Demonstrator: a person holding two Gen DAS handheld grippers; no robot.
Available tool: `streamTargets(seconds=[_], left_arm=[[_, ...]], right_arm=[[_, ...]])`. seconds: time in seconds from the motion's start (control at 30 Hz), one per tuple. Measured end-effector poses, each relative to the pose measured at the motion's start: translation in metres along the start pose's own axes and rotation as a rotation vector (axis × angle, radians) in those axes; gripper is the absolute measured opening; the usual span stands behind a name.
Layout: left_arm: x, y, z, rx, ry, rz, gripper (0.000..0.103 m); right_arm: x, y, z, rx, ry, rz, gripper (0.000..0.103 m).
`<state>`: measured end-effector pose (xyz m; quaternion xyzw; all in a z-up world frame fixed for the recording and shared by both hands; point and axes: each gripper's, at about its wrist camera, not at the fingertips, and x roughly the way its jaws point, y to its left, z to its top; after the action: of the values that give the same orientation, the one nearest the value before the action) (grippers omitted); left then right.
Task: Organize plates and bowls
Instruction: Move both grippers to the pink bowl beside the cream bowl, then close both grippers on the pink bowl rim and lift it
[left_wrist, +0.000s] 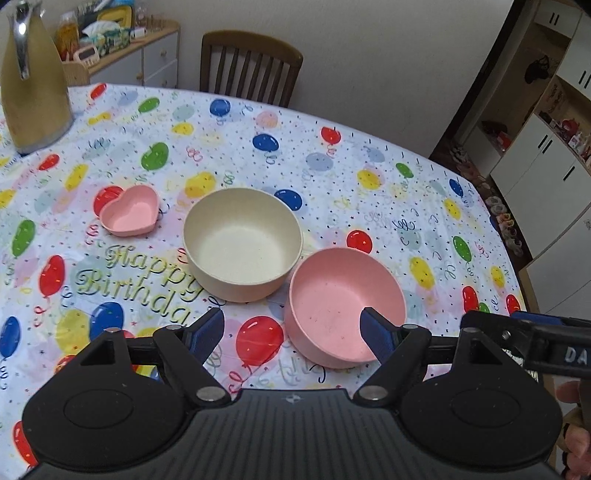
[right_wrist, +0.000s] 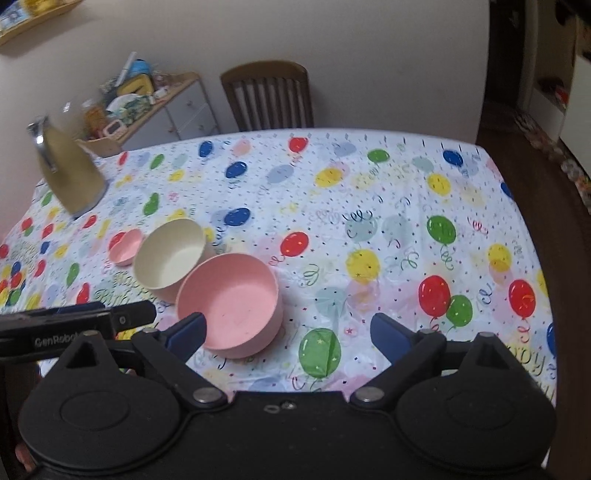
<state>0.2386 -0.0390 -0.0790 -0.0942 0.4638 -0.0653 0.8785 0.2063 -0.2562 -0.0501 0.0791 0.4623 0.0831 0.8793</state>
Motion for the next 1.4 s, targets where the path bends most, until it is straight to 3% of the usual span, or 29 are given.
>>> streamTargets(seconds=[0.27,0.33,0.43,0.7,0.93,1.07,1.4], left_arm=[[0.034,0.002,0.006,-0.005,0.067,-0.033,0.079],[0.04,0.003,0.008,-0.007,0.082,-0.049,0.068],[0.046,0.003,0.008,-0.007,0.104,-0.061,0.062],[0.056,0.0,0.007,-0.003,0.134,-0.098,0.033],[0.059,-0.002,0.007,0.022,0.129,-0.061,0.02],[0.056,-0.003,0.007,0.036,0.126,-0.064,0.016],[0.041,-0.015,0.0,0.056,0.122,-0.058,0.015]], right_arm=[[0.051,-0.007,0.013,0.085,0.088,-0.038,0.079],[0.059,-0.008,0.014,0.098,0.104,-0.043,0.075],[0.067,-0.006,0.015,0.091,0.118,-0.031,0.069],[0.082,0.007,0.013,0.047,0.157,-0.001,0.041],[0.087,0.015,0.01,0.01,0.167,-0.006,0.025],[0.087,0.02,0.008,-0.02,0.161,-0.015,0.016],[0.071,0.025,0.003,-0.077,0.121,-0.037,0.011]])
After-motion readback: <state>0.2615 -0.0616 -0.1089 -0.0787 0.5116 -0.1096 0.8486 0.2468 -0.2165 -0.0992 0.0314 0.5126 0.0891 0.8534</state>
